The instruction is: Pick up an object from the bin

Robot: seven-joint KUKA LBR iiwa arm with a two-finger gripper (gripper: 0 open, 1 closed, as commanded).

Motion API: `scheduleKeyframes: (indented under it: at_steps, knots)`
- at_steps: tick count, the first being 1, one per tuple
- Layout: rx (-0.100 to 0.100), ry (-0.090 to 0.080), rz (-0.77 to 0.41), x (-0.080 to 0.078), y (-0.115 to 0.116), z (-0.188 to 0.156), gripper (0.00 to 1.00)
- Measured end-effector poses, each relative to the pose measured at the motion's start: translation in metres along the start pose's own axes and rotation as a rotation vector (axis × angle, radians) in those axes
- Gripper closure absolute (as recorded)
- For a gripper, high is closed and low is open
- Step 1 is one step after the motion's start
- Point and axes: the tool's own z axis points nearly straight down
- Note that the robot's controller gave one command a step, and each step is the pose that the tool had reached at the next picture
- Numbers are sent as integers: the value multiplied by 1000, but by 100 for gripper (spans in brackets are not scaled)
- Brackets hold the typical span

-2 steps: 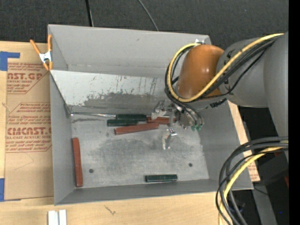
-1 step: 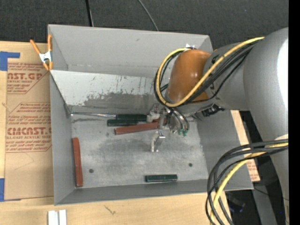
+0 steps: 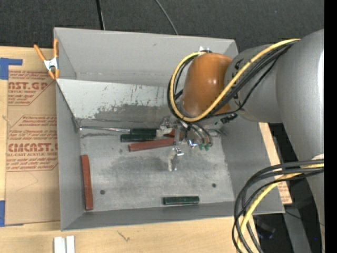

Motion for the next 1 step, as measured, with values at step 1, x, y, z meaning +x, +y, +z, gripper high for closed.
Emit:
scheduleKeyframes:
  at_steps: [1]
  knots:
    - [0,-20,460,-10,35,18,100]
